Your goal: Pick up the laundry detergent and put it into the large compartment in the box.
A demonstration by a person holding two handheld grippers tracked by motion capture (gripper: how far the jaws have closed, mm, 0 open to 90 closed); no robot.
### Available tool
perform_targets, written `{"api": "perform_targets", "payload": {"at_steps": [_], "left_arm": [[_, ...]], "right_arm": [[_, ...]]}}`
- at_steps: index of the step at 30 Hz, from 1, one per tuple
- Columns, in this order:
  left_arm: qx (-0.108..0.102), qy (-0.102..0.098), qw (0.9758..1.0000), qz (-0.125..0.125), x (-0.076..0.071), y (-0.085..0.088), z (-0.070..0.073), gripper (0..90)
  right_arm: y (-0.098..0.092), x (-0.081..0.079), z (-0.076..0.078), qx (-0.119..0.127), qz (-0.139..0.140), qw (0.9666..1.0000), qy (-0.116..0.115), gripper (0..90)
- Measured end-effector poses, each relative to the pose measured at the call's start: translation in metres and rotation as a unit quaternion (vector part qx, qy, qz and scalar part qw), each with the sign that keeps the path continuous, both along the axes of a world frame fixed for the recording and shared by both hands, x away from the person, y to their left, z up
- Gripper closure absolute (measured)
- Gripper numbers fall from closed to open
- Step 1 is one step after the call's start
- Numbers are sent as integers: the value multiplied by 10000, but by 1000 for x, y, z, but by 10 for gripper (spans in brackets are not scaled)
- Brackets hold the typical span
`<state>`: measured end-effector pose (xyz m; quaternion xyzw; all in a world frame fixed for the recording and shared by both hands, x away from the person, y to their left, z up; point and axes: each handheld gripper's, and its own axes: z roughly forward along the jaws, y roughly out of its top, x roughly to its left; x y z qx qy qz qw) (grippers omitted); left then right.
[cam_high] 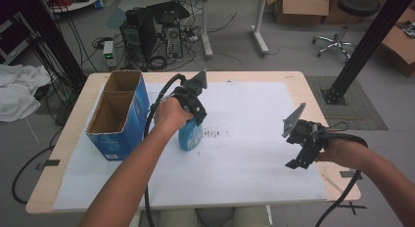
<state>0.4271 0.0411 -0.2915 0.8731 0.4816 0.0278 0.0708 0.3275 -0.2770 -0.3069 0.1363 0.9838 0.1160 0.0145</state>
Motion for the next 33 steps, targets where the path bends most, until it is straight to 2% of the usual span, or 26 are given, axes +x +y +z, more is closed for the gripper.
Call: {"api": "perform_targets", "payload": {"at_steps": [33], "left_arm": [[-15,-109,9999,-15,-1,0,1,361]], "right_arm": [[3,1,-3,-11,34,10000,40,170]]}}
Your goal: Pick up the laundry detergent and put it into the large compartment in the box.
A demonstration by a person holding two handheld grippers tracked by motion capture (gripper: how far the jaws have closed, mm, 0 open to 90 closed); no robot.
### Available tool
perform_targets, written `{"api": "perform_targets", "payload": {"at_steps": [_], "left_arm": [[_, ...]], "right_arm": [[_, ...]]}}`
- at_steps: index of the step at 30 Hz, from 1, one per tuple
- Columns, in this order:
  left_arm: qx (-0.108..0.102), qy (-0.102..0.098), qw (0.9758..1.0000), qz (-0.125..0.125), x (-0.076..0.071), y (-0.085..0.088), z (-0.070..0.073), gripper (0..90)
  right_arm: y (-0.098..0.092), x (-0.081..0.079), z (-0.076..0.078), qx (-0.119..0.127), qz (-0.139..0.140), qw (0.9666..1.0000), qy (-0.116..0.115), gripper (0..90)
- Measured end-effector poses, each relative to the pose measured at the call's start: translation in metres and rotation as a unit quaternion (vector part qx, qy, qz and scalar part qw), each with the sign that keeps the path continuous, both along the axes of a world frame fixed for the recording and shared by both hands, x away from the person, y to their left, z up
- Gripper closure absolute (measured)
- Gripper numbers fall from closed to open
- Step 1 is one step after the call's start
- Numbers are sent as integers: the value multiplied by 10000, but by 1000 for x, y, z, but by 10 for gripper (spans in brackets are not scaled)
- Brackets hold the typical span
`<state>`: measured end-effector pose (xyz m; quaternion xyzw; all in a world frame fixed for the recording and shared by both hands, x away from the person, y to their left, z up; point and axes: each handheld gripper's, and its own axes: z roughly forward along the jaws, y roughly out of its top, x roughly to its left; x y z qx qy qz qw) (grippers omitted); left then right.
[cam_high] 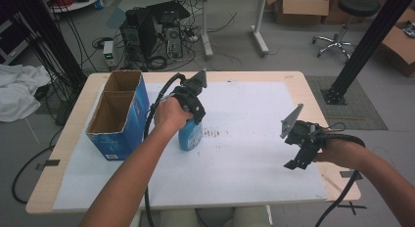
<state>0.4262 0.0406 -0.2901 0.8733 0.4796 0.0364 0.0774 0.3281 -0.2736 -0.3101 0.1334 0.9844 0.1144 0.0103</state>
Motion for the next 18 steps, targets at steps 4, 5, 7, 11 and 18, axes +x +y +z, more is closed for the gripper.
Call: {"api": "perform_targets", "payload": {"at_steps": [4,5,7,11,18], "left_arm": [[3,-13,10000,10,0,0,0,366],[3,-18,10000,6,-1,0,0,367],[6,-20,10000,10,-1,0,0,367],[0,-25,10000,-5,-1,0,0,369],[-21,-16,10000,-52,0,1,1,374]], "right_arm": [[0,0,1,11,9,10000,-11,171],[0,0,0,11,17,10000,-12,170],[0,0,0,-2,7,10000,0,171],[0,0,0,-2,8,10000,3,171],[0,0,0,10,25,10000,0,171]]}}
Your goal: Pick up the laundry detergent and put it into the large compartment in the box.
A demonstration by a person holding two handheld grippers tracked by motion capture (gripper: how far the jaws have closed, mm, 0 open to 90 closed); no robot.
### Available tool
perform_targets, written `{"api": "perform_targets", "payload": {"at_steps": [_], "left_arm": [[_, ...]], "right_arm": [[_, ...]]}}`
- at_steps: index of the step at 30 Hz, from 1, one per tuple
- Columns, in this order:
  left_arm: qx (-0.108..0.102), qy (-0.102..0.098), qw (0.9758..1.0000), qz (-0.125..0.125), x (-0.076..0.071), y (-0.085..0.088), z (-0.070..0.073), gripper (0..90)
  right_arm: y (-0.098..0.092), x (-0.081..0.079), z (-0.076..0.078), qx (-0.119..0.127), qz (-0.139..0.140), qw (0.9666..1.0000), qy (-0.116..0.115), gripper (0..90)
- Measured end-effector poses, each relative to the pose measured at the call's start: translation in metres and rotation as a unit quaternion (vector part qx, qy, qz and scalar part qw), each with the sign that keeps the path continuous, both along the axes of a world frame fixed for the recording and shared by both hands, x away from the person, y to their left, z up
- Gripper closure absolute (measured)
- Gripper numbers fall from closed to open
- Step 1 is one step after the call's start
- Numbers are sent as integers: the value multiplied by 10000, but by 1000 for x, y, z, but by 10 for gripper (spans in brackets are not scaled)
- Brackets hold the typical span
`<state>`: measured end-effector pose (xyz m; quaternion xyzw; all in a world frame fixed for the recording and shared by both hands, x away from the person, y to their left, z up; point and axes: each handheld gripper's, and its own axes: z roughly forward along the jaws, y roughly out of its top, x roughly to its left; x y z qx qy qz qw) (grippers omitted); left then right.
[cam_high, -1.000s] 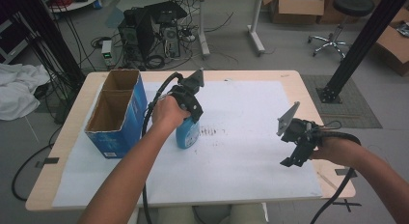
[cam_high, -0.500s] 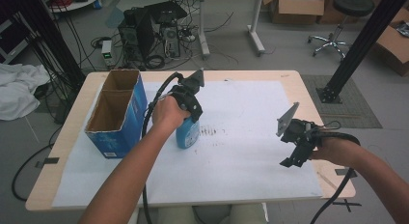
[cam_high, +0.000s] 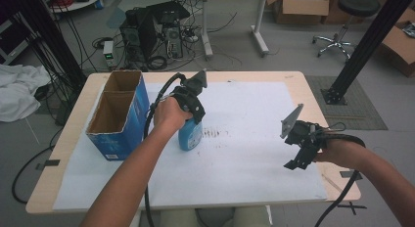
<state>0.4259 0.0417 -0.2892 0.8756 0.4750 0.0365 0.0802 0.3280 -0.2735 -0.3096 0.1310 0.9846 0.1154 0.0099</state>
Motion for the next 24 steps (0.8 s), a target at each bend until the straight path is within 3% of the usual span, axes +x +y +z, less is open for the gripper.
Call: {"api": "perform_targets", "payload": {"at_steps": [6,12,16,24], "left_arm": [[-78,8,10000,-17,-1,3,4,375],[-187,13,9998,-31,-2,6,17,376],[-200,-113,9997,-19,-4,9,33,376],[-256,-290,9990,242,-7,23,74,376]], "right_arm": [[-1,0,1,9,-15,10000,-8,171],[-1,-1,1,12,-37,10000,-4,171],[-1,-1,1,29,-9,10000,-27,171],[-1,-2,2,8,-9,10000,-19,171]]}}
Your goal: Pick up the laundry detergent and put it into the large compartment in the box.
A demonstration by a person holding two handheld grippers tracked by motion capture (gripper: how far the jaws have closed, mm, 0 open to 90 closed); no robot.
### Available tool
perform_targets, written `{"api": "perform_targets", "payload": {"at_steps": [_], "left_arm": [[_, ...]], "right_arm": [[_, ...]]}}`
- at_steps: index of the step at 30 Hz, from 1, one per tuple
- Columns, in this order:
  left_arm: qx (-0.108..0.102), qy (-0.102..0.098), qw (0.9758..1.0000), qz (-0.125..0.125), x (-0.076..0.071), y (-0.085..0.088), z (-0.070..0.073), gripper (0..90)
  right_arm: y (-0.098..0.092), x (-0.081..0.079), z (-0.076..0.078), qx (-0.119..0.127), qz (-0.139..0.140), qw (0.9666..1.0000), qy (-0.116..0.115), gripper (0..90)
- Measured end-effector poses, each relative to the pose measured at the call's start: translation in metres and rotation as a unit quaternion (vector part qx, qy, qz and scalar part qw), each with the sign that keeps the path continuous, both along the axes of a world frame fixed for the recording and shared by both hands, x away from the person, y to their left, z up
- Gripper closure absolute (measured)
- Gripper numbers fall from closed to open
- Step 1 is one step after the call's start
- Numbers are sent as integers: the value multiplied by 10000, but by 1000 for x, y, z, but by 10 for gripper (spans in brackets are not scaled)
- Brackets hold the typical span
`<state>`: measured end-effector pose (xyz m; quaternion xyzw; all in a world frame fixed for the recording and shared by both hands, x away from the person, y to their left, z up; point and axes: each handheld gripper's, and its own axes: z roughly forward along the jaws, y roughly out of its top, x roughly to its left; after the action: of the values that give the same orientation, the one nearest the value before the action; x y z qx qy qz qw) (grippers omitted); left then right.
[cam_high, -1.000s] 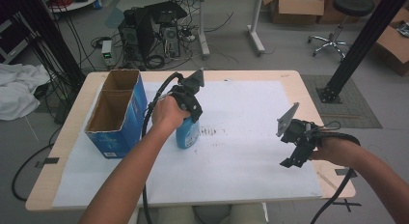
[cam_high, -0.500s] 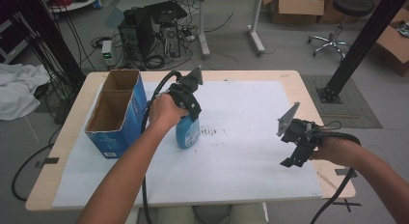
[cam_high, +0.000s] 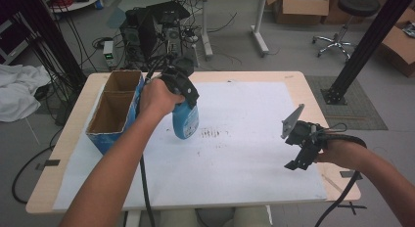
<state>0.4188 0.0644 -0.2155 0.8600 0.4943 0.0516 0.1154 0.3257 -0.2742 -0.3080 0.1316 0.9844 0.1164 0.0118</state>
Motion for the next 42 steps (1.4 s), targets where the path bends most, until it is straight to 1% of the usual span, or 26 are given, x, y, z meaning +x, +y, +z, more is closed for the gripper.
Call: {"api": "perform_targets", "payload": {"at_steps": [1,2,3,5,7,10,15,17,19,21,22,23,26,29,31,32,34,35,36,38,42], "left_arm": [[-33,-32,10000,68,0,2,5,376],[-34,-53,9999,97,0,3,8,376],[-31,-101,9998,142,-1,6,15,376],[-12,-146,9997,181,-2,8,23,376],[9,-161,9996,237,-3,11,33,376],[-17,-185,9993,323,-3,15,43,376],[-118,-164,9986,495,-3,24,64,376],[-130,-176,9983,541,-3,26,71,376],[-117,-241,9977,615,-4,27,79,376],[-88,-275,9973,675,-5,28,84,376],[-72,-285,9970,718,-5,29,87,376],[-87,-323,9962,808,-6,30,91,377],[-57,-325,9956,882,-6,34,99,376],[-64,-326,9941,1029,-6,39,103,377],[-85,-314,9923,1195,-7,43,106,377],[-82,-300,9918,1241,-7,46,107,377],[-120,-321,9897,1387,-7,51,108,377],[-106,-304,9895,1406,-7,55,109,377],[-119,-316,9883,1488,-8,57,109,377],[-103,-298,9873,1557,-8,63,111,377],[-74,-319,9838,1760,-9,74,116,377]], "right_arm": [[0,0,0,-5,7,10000,-5,171],[1,0,1,3,20,10000,-15,171],[1,0,1,5,28,10000,-16,171],[2,0,2,10,28,10000,-29,171],[2,0,2,3,42,10000,-31,171],[4,1,2,4,55,10000,-28,171],[7,1,3,4,43,10000,-29,171],[8,1,3,-4,59,10000,-34,170],[9,1,4,-11,64,10000,-39,170],[10,2,4,1,87,10000,-43,170],[10,2,4,1,87,10000,-43,170],[10,2,5,0,92,9999,-45,170],[11,2,5,8,94,9999,-52,170],[11,1,4,11,104,9999,-46,170],[11,1,3,12,106,9999,-45,170],[11,1,3,6,99,9999,-42,170],[10,1,3,17,107,9999,-55,170],[10,1,4,18,92,9999,-51,170],[10,2,4,20,101,9999,-61,170],[10,1,4,25,106,9999,-64,170],[11,1,4,23,110,9999,-53,170]]}}
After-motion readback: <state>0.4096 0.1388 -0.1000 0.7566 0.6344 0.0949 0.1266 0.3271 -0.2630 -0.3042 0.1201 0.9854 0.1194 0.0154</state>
